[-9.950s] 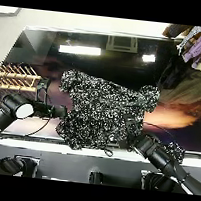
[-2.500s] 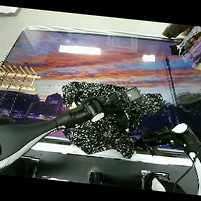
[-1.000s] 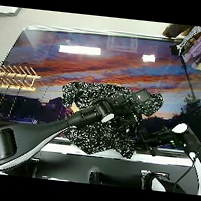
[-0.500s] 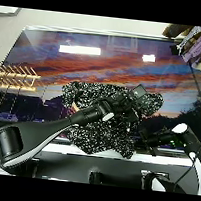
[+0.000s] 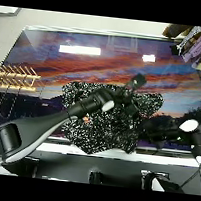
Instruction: Fold the clothes and pants, and hang the long-sleeved shirts on hangers.
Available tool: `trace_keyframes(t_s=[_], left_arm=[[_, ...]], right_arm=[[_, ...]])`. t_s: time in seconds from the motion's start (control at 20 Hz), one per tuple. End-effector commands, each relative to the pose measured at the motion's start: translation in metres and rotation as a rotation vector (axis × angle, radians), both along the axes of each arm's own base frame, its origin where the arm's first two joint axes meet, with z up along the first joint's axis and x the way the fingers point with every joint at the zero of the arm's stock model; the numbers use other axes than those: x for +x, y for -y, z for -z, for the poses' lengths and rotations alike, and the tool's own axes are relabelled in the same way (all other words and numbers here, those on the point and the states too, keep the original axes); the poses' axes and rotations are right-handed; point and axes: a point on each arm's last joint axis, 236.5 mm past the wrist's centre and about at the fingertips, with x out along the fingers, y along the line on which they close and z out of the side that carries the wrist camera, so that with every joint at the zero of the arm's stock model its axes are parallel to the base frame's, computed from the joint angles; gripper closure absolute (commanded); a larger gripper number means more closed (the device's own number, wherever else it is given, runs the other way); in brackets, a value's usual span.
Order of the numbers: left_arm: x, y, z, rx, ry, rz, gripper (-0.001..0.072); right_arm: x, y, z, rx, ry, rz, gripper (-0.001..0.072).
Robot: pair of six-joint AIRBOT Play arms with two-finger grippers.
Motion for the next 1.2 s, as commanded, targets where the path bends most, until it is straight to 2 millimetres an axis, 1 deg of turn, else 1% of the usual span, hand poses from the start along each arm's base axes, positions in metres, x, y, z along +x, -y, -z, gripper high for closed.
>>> trace_keyframes(t_s=[0.0, 0.05, 0.1, 0.2, 0.3, 0.35, 0.4, 0.45, 0.5, 0.6, 0.7, 0.75, 0.85, 0.95, 1.0, 1.05, 1.1, 1.15], left_arm=[[0.033, -0.038, -0.054, 0.017, -0.052, -0.087, 0.0690], [0.047, -0.050, -0.079, -0.007, -0.043, -0.119, 0.0690], [0.060, -0.064, -0.107, -0.036, -0.024, -0.154, 0.0690], [0.079, -0.096, -0.156, -0.105, 0.026, -0.232, 0.0690], [0.086, -0.134, -0.197, -0.148, 0.071, -0.304, 0.0690], [0.086, -0.152, -0.218, -0.168, 0.098, -0.332, 0.0690], [0.083, -0.167, -0.237, -0.186, 0.127, -0.350, 0.0690], [0.079, -0.180, -0.257, -0.208, 0.158, -0.363, 0.0689], [0.073, -0.192, -0.281, -0.240, 0.193, -0.373, 0.0689], [0.056, -0.210, -0.329, -0.315, 0.269, -0.379, 0.0689], [0.033, -0.226, -0.374, -0.392, 0.346, -0.377, 0.0689], [0.021, -0.235, -0.393, -0.422, 0.375, -0.375, 0.0689], [-0.003, -0.251, -0.422, -0.473, 0.413, -0.375, 0.0689], [-0.022, -0.264, -0.443, -0.536, 0.410, -0.390, 0.0689], [-0.029, -0.269, -0.447, -0.558, 0.396, -0.398, 0.0689], [-0.034, -0.272, -0.447, -0.570, 0.367, -0.409, 0.0689], [-0.037, -0.274, -0.441, -0.569, 0.329, -0.423, 0.0689], [-0.038, -0.274, -0.430, -0.564, 0.269, -0.444, 0.0689]], right_arm=[[0.054, 0.016, -0.076, -0.074, 0.239, -0.022, 0.0685], [0.076, 0.021, -0.110, -0.096, 0.338, -0.021, 0.0685], [0.094, 0.024, -0.143, -0.115, 0.428, -0.020, 0.0685], [0.122, 0.028, -0.213, -0.150, 0.612, -0.037, 0.0685], [0.138, 0.026, -0.275, -0.171, 0.788, -0.073, 0.0685], [0.142, 0.021, -0.304, -0.167, 0.875, -0.091, 0.0685], [0.146, 0.012, -0.337, -0.148, 0.986, -0.115, 0.0685], [0.147, 0.004, -0.365, -0.127, 1.087, -0.134, 0.0685], [0.146, -0.004, -0.389, -0.098, 1.164, -0.140, 0.0685], [0.138, -0.020, -0.426, -0.039, 1.288, -0.173, 0.0685], [0.126, -0.035, -0.463, 0.013, 1.423, -0.214, 0.0685], [0.120, -0.039, -0.480, 0.025, 1.484, -0.225, 0.0685], [0.106, -0.045, -0.515, 0.028, 1.603, -0.242, 0.0685], [0.087, -0.052, -0.545, 0.029, 1.711, -0.275, 0.0685], [0.078, -0.055, -0.556, 0.026, 1.744, -0.284, 0.0685], [0.071, -0.057, -0.562, 0.023, 1.761, -0.297, 0.0685], [0.066, -0.060, -0.564, 0.021, 1.766, -0.314, 0.0685], [0.062, -0.062, -0.561, 0.022, 1.756, -0.335, 0.0685]])
